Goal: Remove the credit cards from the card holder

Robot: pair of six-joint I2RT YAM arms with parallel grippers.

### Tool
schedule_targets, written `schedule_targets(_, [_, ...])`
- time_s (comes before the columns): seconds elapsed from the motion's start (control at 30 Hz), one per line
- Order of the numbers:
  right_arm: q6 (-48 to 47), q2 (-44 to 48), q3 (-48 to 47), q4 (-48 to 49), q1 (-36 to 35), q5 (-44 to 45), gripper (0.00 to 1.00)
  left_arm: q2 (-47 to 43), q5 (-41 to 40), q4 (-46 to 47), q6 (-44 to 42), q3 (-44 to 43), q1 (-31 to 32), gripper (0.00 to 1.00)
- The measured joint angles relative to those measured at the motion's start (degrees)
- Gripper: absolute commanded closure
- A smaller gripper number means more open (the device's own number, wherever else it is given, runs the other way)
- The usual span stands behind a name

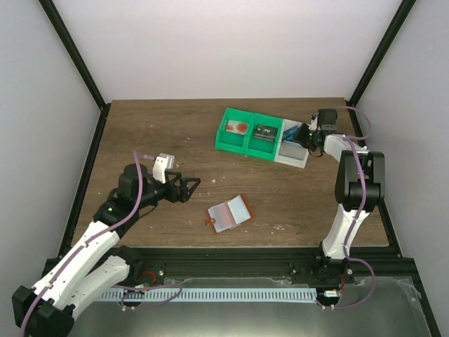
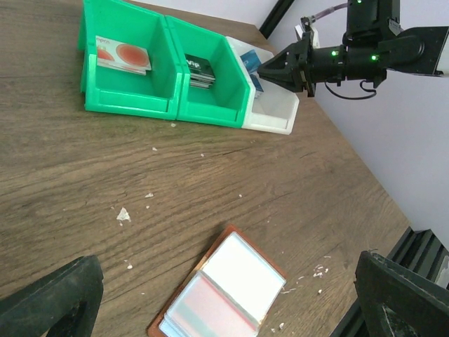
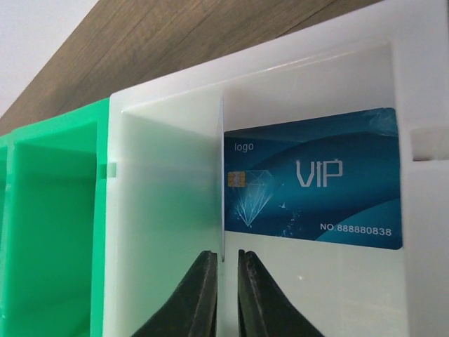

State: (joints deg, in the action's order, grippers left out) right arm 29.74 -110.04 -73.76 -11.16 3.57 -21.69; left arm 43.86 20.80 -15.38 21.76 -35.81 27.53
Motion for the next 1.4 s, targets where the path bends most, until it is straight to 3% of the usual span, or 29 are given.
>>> schedule_targets(0.37, [1.14,-0.17,-0.59,-0.17,0.02,1.33,0.79,0.00,-0.24,-0.02,-0.13,0.11,0.00,0.00])
schedule_targets(0.7, [1.38,-0.17,-0.66,-0.96,0.02,5.51,0.86,0.09,-0.22,-0.15,-0.13,0.31,0.00,0.00])
schedule_targets(1.23, [0.74,0.07,-3.30,-3.67,0.04,8.20,0.85,1.22,-0.20,-0.17,-0.13,0.31,0.00,0.00])
schedule_targets(1.4, [0.79,4.44,-1.42,-4.00,-0.02,6.54,0.85,2.14,-0.39,-0.33,-0.11,0.31,0.00,0.00])
